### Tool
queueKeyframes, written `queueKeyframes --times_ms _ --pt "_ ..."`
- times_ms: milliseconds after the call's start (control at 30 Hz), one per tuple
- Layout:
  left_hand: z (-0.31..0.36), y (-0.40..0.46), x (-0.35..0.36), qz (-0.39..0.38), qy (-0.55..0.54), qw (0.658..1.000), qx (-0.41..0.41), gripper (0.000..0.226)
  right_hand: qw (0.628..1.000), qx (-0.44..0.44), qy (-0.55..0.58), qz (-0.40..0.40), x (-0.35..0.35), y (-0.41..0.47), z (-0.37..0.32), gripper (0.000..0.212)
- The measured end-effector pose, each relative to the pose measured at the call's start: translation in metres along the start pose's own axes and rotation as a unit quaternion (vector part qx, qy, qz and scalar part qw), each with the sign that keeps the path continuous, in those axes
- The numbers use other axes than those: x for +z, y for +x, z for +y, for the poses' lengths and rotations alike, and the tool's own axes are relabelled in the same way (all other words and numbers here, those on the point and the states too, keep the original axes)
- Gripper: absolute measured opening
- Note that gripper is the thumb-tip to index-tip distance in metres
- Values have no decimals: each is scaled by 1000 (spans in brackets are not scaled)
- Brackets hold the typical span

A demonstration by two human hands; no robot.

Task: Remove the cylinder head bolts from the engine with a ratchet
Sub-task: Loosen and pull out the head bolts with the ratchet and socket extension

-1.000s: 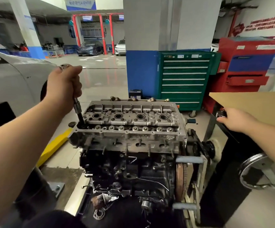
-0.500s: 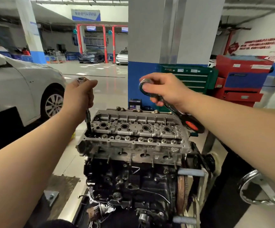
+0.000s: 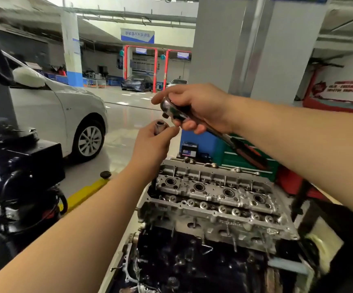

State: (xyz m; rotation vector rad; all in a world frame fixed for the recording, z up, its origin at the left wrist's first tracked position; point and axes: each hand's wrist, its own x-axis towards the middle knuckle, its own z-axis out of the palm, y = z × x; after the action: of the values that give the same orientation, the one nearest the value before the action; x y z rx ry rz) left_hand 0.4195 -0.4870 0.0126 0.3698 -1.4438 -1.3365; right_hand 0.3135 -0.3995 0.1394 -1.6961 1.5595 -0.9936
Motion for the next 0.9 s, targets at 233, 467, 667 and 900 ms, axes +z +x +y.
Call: queueKeyframes --times_ms 233,467,667,900 --pt "-1 0 -3 -26 -6 999 18 23 990 36 -125 -49 3 23 -5 37" --pt "4 0 -3 -36 -11 999 -3 33 965 -17 -242 -95 -6 30 -18 33" --pt "7 -2 -5 -34 -21 999 -7 25 953 -36 -285 -94 -4 43 -20 39" --pt "9 0 -6 -53 -30 998 -14 23 937 -82 -331 -72 0 45 -18 43"
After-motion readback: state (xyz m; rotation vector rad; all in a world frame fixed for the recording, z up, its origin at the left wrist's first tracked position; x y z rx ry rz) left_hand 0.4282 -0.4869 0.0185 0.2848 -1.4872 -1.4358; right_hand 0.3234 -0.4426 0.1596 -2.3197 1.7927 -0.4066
